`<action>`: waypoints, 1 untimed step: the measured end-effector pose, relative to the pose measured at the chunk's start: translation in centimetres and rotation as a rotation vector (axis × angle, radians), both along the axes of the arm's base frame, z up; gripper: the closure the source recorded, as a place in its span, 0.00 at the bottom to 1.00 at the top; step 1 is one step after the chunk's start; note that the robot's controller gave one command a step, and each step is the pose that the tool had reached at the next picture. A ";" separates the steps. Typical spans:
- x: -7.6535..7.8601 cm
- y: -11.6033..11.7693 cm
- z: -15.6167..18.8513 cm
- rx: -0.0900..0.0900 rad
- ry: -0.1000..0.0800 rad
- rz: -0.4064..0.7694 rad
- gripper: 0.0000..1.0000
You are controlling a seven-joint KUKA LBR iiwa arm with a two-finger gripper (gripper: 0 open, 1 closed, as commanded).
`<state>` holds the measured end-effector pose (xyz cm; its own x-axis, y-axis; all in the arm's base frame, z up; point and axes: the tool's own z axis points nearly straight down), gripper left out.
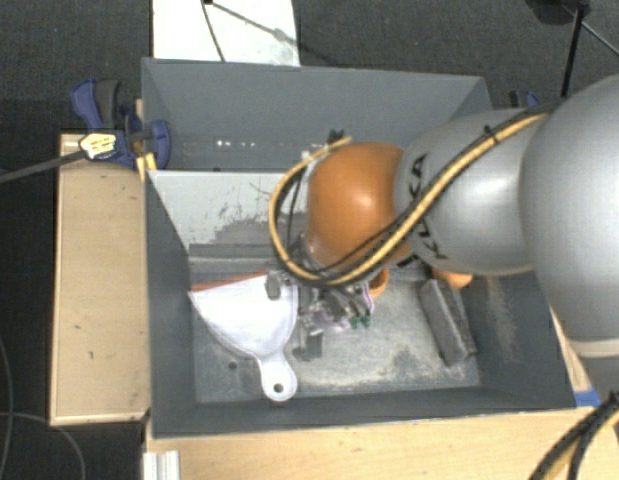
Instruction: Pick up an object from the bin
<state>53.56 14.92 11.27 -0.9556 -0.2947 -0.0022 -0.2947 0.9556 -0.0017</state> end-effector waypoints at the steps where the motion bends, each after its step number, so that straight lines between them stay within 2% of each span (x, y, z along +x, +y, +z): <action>1: 2.5 -3.7 -2.6 0.004 -0.003 0.137 0.00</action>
Offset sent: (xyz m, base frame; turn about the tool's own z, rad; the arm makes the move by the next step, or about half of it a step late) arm -0.0157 0.0387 -0.0427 -0.1682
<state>56.09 11.20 8.70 -0.9064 -0.4223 -0.0069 -0.4224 0.9064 0.0013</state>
